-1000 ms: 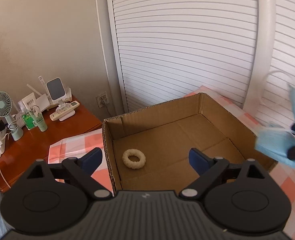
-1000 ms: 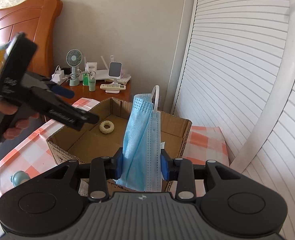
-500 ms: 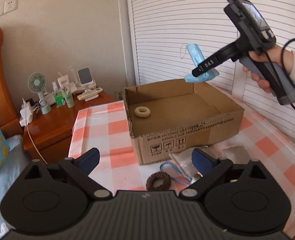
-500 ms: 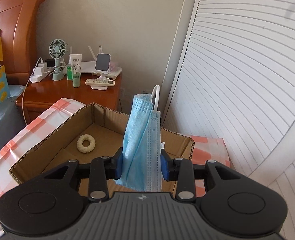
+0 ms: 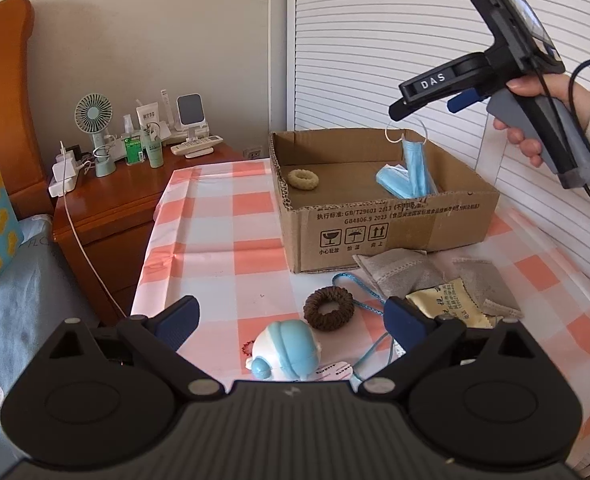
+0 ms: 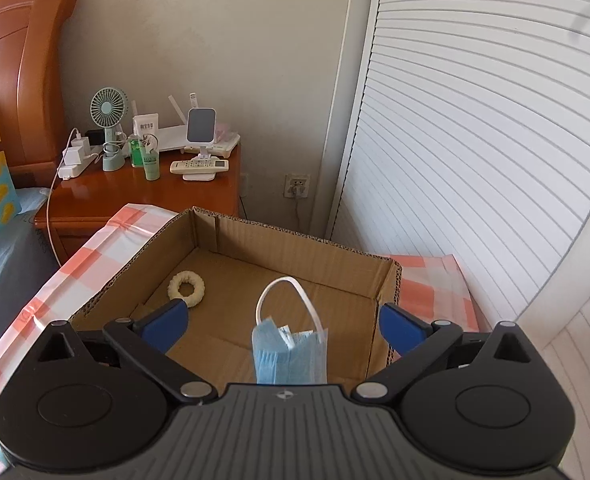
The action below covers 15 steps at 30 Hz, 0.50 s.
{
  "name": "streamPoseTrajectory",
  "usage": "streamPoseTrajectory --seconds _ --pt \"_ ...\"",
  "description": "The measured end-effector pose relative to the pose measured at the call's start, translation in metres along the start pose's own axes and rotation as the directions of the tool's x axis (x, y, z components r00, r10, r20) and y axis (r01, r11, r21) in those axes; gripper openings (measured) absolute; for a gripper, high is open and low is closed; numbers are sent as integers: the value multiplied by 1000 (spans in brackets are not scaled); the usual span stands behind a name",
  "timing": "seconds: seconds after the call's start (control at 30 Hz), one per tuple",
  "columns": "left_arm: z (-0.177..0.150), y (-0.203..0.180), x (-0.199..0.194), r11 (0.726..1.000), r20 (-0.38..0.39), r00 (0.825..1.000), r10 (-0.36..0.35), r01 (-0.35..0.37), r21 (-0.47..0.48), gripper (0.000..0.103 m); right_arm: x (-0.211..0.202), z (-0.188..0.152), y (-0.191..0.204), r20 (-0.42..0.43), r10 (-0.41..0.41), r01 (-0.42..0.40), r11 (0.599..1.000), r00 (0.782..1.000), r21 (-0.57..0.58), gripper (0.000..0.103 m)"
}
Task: Organize soft objects
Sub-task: 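Lower the blue mask into the box and open the right gripper, then move the right gripper to the grey fabric pouch while the left gripper approaches the plush toy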
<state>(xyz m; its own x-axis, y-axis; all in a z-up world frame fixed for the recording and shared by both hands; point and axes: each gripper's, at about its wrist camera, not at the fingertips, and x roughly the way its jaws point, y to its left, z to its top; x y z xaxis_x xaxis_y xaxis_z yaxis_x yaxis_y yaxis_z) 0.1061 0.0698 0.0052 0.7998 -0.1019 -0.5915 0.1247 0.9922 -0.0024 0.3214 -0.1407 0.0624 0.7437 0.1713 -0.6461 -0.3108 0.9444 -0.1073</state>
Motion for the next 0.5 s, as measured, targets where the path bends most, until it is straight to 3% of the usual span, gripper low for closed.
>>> streamPoseTrajectory --seconds 0.2,0.5 --pt "-5 3 -1 1000 -1 1000 23 -23 -9 99 -25 -25 5 -23 -42 43 999 999 29 103" --pt "-14 2 -10 1000 -4 1000 29 -29 -6 102 -61 -91 19 -54 -69 73 994 996 84 103"
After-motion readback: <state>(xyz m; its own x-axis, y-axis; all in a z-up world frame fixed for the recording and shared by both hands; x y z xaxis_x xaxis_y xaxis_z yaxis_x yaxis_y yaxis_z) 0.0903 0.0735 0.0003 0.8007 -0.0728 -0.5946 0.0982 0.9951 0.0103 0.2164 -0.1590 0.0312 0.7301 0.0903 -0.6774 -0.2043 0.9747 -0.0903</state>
